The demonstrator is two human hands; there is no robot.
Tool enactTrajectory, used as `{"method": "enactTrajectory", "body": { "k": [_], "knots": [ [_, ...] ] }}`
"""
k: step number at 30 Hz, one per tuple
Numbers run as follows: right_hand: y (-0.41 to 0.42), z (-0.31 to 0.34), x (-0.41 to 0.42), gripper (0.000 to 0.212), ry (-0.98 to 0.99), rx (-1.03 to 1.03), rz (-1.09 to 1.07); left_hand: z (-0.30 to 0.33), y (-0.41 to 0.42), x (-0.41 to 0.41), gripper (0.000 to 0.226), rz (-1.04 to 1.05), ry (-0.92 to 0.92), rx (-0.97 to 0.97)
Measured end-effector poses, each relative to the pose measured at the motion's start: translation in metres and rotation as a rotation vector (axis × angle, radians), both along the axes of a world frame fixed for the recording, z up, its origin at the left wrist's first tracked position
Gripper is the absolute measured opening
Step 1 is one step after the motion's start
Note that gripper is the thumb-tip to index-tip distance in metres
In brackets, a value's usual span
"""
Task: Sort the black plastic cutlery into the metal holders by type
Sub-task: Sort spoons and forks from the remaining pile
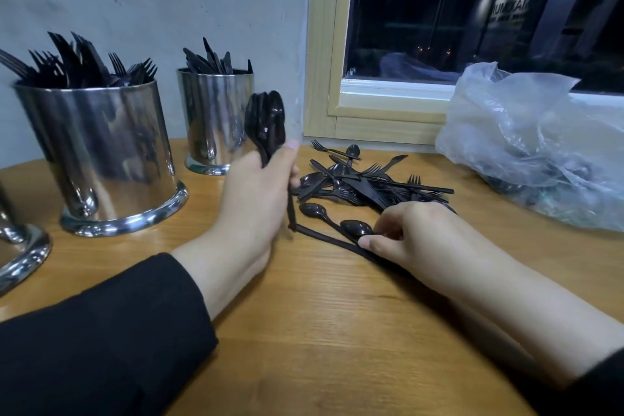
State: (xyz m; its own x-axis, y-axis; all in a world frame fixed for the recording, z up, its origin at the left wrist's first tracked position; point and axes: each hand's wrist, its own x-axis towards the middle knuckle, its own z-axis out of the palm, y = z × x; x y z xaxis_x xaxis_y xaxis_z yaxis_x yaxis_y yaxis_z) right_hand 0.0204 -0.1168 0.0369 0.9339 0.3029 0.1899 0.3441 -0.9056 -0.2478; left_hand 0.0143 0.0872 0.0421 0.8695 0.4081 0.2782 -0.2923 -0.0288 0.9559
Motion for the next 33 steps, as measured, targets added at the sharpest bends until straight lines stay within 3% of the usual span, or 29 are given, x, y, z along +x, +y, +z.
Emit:
{"method": "enactTrajectory", "body": {
  "k": [3, 9, 15, 20, 28, 33],
  "knots": [
    [0.005, -0.002, 0.001, 0.037, -0.004, -0.073, -0.026, -0.004, 0.011, -0.003, 0.035, 0.007, -0.012, 0.050],
    [0.006, -0.001, 0.001, 0.025, 0.009, -0.081, -0.066, -0.024, 0.014, -0.010, 0.031, -0.195, 0.150, 0.220],
    [0.007, -0.001, 0.001, 0.015, 0.078, -0.008, -0.109, -0.020, 0.014, -0.010, 0.037, -0.272, 0.135, 0.140],
    [0.007, -0.001, 0.002, 0.015, 0.151, 0.082, -0.106, -0.018, 0.013, -0.011, 0.027, -0.280, 0.122, 0.025],
    [0.005, -0.003, 0.004, 0.012, 0.129, 0.191, -0.041, -0.015, 0.013, -0.014, 0.028, -0.277, 0.147, -0.046],
    [0.009, 0.001, 0.000, 0.007, -0.022, 0.518, 0.038, -0.013, 0.013, -0.013, 0.021, -0.284, 0.159, -0.143]
  ]
}}
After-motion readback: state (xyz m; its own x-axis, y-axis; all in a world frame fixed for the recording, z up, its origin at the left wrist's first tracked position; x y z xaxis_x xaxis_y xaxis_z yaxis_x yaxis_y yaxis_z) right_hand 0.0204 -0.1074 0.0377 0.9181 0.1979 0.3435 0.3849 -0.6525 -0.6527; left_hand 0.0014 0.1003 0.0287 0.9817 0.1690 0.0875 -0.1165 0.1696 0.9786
